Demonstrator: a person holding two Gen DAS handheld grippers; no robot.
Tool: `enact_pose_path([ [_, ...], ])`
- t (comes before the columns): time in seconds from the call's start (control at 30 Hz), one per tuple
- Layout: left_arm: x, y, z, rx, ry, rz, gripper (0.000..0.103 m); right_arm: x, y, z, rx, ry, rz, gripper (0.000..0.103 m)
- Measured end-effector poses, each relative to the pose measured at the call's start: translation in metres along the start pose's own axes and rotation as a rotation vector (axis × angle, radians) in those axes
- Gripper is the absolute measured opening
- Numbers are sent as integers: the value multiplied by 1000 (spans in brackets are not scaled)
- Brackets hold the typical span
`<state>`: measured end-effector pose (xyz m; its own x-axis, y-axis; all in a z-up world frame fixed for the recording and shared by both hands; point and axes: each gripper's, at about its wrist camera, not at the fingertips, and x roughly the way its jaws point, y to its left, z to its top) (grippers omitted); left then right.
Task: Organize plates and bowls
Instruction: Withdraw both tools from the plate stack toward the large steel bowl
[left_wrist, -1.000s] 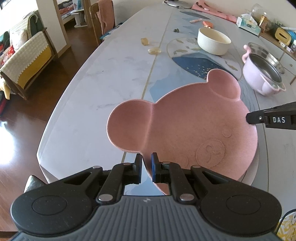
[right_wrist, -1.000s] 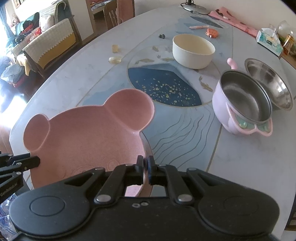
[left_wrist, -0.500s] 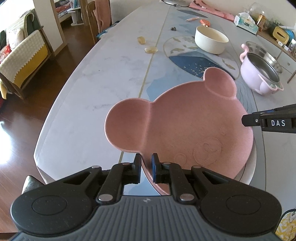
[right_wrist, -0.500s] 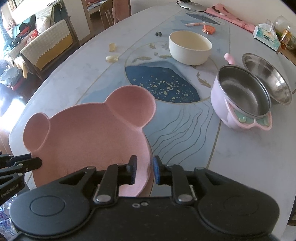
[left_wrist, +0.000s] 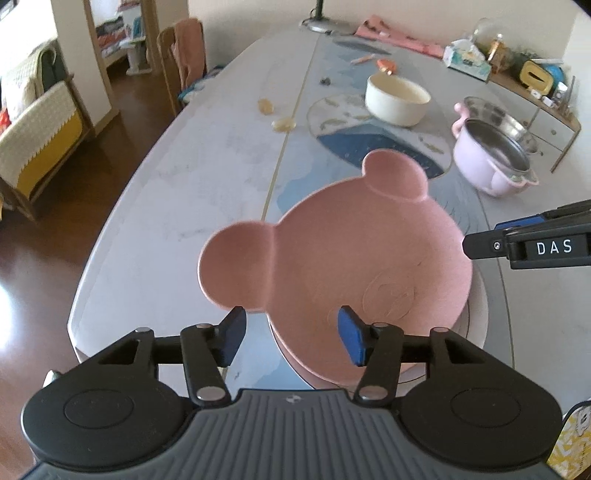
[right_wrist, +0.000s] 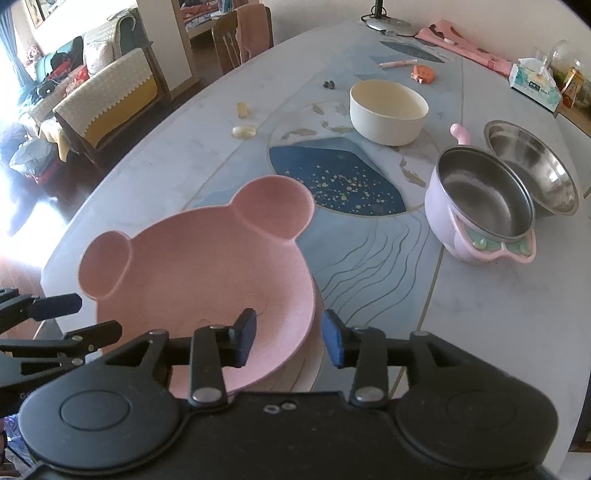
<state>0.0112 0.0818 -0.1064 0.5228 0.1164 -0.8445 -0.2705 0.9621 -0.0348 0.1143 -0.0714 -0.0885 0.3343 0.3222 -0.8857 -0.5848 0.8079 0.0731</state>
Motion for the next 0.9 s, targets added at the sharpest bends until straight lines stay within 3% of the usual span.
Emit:
enact_pose_path([
  [0.17, -19, -2, 6, 21, -66, -20, 68, -21, 2, -2, 7, -37, 14, 53],
  [0.6, -50, -21, 32, 45, -189, -107, 76, -78, -5, -5, 27, -158, 21, 73],
  [0.9, -64, -48, 59, 64, -309, -154, 81, -104, -38, -3, 36, -235, 1, 88],
])
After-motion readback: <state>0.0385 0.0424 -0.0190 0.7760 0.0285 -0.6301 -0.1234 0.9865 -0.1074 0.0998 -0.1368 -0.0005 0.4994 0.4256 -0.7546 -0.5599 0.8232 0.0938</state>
